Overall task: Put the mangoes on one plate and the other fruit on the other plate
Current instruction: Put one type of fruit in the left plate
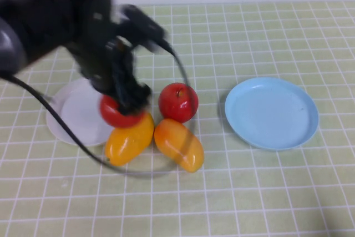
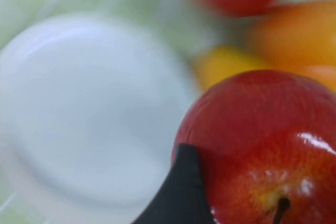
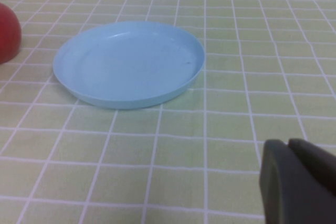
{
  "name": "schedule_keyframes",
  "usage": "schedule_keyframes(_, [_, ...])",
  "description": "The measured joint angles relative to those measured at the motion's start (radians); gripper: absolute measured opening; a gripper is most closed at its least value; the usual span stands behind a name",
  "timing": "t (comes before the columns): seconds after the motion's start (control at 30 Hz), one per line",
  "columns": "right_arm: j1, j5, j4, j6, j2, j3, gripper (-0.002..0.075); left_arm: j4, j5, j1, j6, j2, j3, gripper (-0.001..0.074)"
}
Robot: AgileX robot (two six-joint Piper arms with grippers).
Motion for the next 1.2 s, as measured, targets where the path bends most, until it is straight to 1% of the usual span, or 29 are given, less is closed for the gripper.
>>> schedule_keyframes(0.03, [0.0,0.0,0.0,0.0,0.0,0.0,-0.0017,0.0,-0.024,0.038,-0.03,0.009,0.0,0.0571])
schedule_keyframes(0.07, [0.0,0.0,0.0,0.0,0.0,0.0,-0.0017,0.002,-0.053,0.095,-0.061,0.024,0.0,0.0571])
schedule_keyframes(0.17, [0.0,0.0,0.0,0.0,0.0,0.0,-0.0017,0.014,-0.124,0.211,-0.106,0.071,0.0,0.0571])
schedule_keyframes(0.23, [0.0,0.0,0.0,0.0,0.0,0.0,-0.0017,0.018,-0.136,0.263,-0.119,0.107,0.0,0.0571])
schedule_keyframes(0.3, [0.0,0.0,0.0,0.0,0.0,0.0,-0.0017,0.02,-0.128,0.283,-0.121,0.137,0.0,0.0571])
schedule_keyframes(0.63, [0.0,0.0,0.0,0.0,0.0,0.0,-0.0017,0.026,-0.122,0.287,-0.123,0.18,0.0,0.0574])
schedule_keyframes(0.77, [0.0,0.0,0.0,0.0,0.0,0.0,-0.0017,0.028,-0.12,0.287,-0.127,0.176,0.0,0.0659])
schedule_keyframes(1.0, [0.0,0.0,0.0,0.0,0.0,0.0,-0.0017,0.064,-0.124,0.285,-0.17,0.099,0.0,0.0668])
schedule_keyframes(1.1, [0.0,0.0,0.0,0.0,0.0,0.0,-0.0017,0.06,-0.138,0.258,-0.208,0.062,0.0,0.0668])
schedule_keyframes(1.2, [0.0,0.0,0.0,0.0,0.0,0.0,-0.0017,0.019,-0.161,0.189,-0.222,0.051,-0.016,0.0668])
